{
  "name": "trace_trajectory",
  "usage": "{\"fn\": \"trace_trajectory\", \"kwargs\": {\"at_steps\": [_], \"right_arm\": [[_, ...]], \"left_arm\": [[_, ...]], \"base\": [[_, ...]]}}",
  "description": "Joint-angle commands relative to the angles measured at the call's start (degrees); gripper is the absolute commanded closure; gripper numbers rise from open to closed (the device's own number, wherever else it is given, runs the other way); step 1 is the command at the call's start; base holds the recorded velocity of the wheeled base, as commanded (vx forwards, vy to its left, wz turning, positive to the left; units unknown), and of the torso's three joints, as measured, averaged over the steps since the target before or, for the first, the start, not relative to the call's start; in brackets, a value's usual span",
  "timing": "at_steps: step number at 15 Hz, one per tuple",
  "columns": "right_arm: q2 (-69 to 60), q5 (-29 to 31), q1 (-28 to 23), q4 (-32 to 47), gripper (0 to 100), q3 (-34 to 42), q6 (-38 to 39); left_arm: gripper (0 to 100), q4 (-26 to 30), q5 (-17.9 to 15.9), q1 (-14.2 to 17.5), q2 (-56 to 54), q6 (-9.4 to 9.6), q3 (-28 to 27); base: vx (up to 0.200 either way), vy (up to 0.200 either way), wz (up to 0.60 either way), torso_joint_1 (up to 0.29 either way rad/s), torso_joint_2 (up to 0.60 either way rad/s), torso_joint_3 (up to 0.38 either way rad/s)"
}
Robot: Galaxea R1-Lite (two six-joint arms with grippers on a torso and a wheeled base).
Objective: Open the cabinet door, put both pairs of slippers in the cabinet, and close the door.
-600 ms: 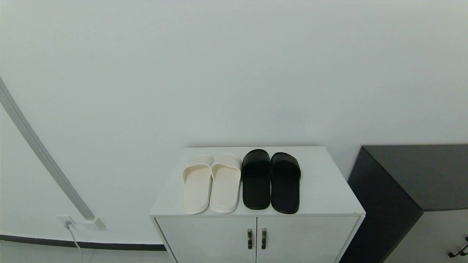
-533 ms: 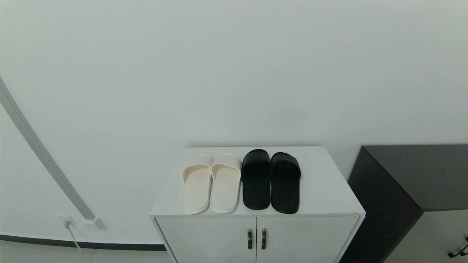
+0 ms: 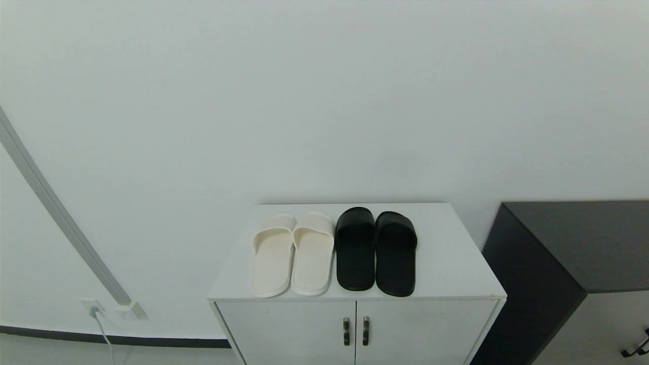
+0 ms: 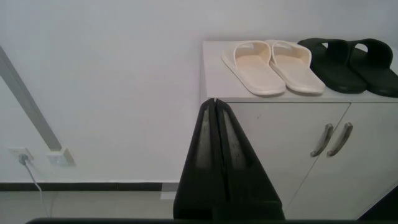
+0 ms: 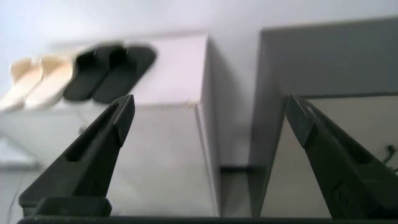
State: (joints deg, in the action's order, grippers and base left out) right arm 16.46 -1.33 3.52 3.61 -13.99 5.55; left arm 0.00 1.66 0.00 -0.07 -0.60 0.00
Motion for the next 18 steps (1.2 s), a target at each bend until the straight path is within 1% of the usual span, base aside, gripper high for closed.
{"fn": "trace_trajectory", "kwargs": {"at_steps": [1, 2, 3, 4, 5, 6, 8, 9, 12, 14, 16, 18], "right_arm": [[16.9, -4.3, 2.3, -5.0, 0, 0.3, -0.6], [21.5, -4.4, 4.9, -9.0, 0, 1.0, -0.7], [26.4, -3.9, 8.7, -12.9, 0, 0.9, -0.2], [31.4, -2.4, 12.1, -17.2, 0, 0.8, 0.0], [37.3, 0.5, 16.3, -22.3, 0, 0.5, 0.8], [42.6, 5.0, 22.6, -28.1, 0, -0.2, 2.9], [52.9, 14.7, 34.2, -36.9, 0, -3.6, 7.8], [57.6, 17.3, 37.2, -39.0, 0, -6.4, 8.3], [68.6, 19.4, 40.8, -40.3, 0, -16.9, 9.3], [76.3, 26.3, 43.5, -40.3, 0, -23.5, 11.5], [83.4, 30.4, 45.8, -40.3, 0, -29.0, 12.2], [90.2, 34.6, 46.2, -40.3, 0, -34.7, 12.3]], "left_arm": [[100, 0.0, 0.0, 0.0, 0.1, -0.02, 0.0], [100, 0.0, 0.0, 0.0, 0.1, -0.02, 0.0], [100, 0.0, 0.0, 0.0, 0.1, -0.02, 0.0], [100, 0.0, 0.0, 0.0, 0.1, 0.16, 0.0], [100, 0.0, -0.2, 0.0, 0.1, 0.42, 0.0], [100, 0.0, -0.2, 0.0, 0.1, 0.42, 0.0], [100, 0.0, -0.3, 0.0, 0.1, 0.25, 0.0], [100, 0.0, -0.3, 0.0, 0.1, 0.25, 0.0], [100, 0.0, -0.3, 0.0, 0.1, 0.25, 0.0], [100, 0.0, -0.3, 0.0, 0.1, 0.25, 0.0], [100, 0.0, -0.3, 0.0, 0.1, 0.25, 0.0], [100, 0.0, -0.3, 0.0, 0.1, 0.25, 0.0]], "base": [[0.0, 0.0, 0.0, 0.0, 0.0, 0.0], [0.0, 0.0, 0.0, 0.0, 0.0, 0.0], [0.0, 0.0, 0.0, 0.0, 0.0, 0.0], [0.0, 0.0, 0.0, 0.0, 0.0, 0.0], [0.0, 0.0, 0.0, 0.0, 0.0, 0.0], [0.0, 0.0, 0.0, 0.0, 0.0, 0.0], [0.0, 0.0, 0.0, 0.0, 0.0, 0.0], [0.0, 0.0, 0.0, 0.0, 0.0, 0.0], [0.0, 0.0, 0.0, 0.0, 0.0, 0.0], [0.0, 0.0, 0.0, 0.0, 0.0, 0.0], [0.0, 0.0, 0.0, 0.0, 0.0, 0.0], [0.0, 0.0, 0.0, 0.0, 0.0, 0.0]]}}
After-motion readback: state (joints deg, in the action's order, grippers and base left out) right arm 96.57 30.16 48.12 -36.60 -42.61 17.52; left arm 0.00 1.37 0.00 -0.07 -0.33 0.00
